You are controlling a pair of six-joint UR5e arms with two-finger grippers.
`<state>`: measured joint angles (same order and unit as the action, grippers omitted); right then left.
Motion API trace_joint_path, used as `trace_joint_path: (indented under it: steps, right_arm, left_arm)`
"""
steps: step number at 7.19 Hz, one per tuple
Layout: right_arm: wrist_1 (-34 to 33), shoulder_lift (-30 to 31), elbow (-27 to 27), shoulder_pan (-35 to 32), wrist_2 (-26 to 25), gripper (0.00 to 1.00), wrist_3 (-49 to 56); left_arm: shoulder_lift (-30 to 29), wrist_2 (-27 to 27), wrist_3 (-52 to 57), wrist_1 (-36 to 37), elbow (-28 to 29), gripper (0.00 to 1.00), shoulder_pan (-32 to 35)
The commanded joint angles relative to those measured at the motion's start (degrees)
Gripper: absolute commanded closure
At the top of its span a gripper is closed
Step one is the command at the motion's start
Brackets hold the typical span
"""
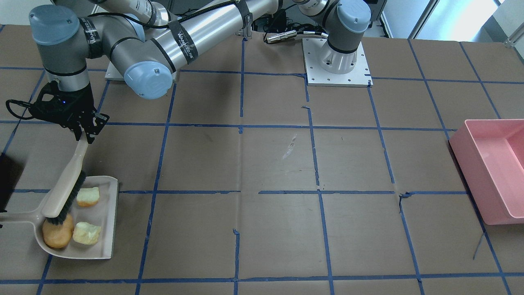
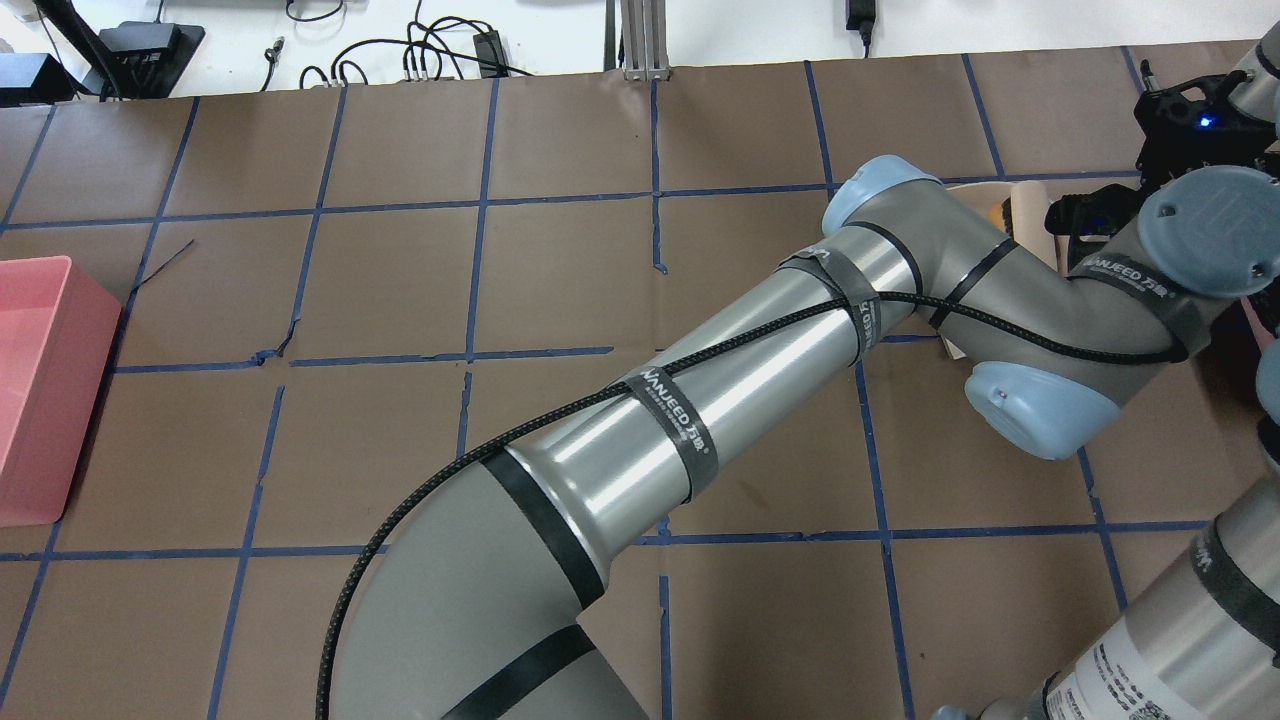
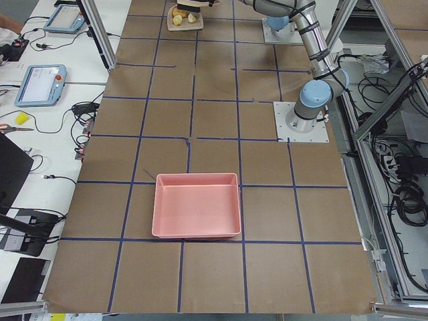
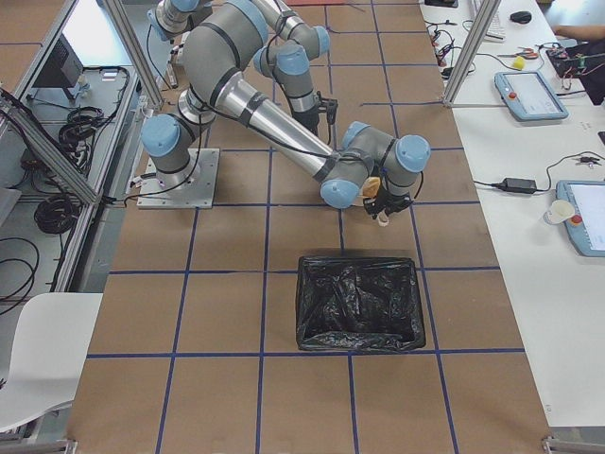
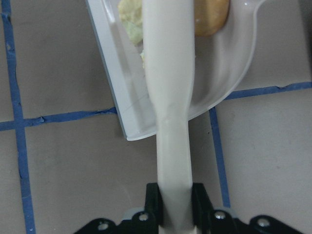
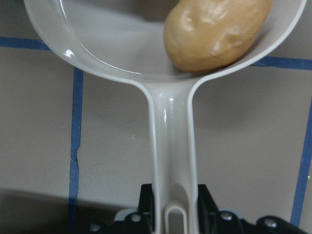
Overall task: Sweep and dump trash in nearest bin
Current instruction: 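Sweep the bread pieces into the dustpan with the brush in the left gripper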
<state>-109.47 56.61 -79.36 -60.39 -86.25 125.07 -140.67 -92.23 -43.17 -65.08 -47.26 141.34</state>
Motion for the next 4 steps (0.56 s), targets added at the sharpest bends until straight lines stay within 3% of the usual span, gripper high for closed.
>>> trace_joint_path:
  steps: [1, 4]
  right_arm:
    - [0.66, -0.1, -0.01, 0.44, 3.0, 1.0, 0.17]
    - [4.95, 0.95, 0.78, 4.29, 7.56, 1.0, 0.61]
  left_arm:
    - [4.33, -0.14, 7.6, -3.99, -2.29, 1.0, -1.58]
    - [15.99, 2.57, 21.52, -6.2, -17.9, 1.0, -16.49]
